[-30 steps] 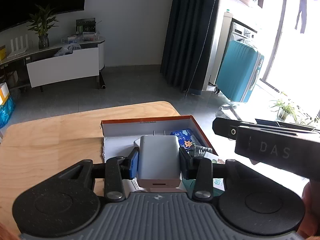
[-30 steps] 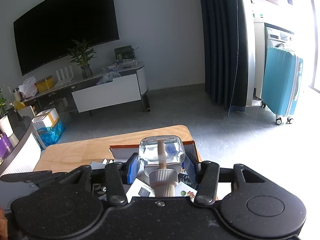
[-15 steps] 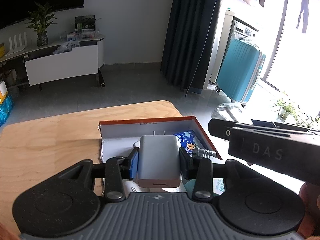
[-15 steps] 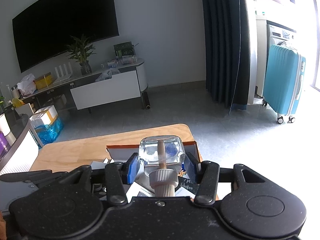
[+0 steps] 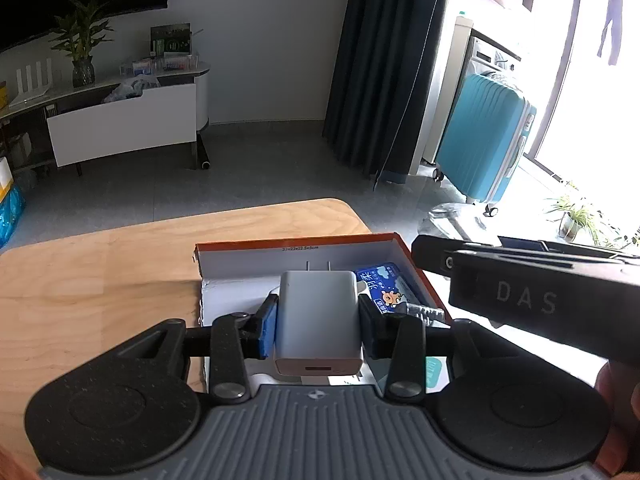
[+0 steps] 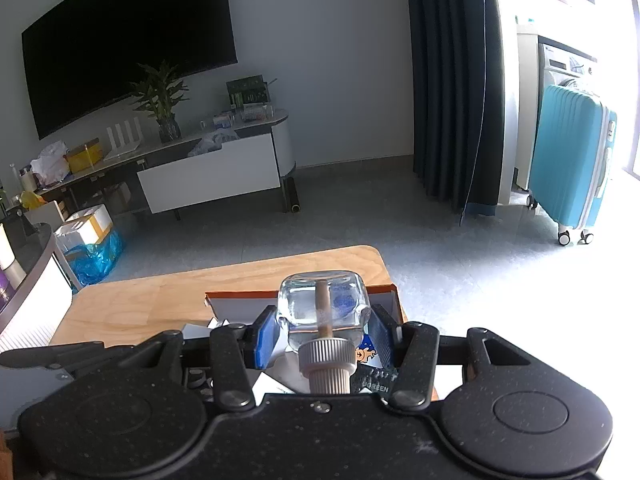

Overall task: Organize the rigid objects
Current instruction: 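Lower the glass bottle into the lid and open the right gripper while the left lowers the charger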

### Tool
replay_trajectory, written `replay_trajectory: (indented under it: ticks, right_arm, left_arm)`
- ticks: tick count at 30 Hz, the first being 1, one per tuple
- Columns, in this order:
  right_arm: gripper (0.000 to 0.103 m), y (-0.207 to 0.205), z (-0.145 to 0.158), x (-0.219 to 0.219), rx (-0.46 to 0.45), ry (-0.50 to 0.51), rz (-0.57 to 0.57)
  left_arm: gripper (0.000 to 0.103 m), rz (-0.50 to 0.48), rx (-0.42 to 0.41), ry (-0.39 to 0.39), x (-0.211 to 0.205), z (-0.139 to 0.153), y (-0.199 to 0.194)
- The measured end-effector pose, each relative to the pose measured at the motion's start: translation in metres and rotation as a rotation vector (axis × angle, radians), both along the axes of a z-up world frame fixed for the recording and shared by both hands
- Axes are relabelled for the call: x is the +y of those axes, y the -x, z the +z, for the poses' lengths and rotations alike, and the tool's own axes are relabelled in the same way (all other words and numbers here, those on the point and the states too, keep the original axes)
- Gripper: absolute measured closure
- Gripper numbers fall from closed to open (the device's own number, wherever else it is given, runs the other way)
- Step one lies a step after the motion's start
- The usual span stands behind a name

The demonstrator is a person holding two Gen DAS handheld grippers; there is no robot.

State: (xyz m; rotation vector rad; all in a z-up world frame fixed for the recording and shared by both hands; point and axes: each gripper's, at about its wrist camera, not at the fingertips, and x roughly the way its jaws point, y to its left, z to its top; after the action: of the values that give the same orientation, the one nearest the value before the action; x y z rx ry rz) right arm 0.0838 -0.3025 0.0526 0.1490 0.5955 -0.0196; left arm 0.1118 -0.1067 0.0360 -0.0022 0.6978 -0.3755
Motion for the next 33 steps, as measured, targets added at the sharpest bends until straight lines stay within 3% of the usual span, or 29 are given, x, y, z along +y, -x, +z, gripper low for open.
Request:
replay_trajectory:
  ticks: [33]
  right_arm:
    - [0.041, -0.059, -0.020, -0.005, 0.071, -0.003, 0.000]
  left_arm:
    - [0.062, 0.026, 0.050, 0.006, 0.005, -0.017, -0.037]
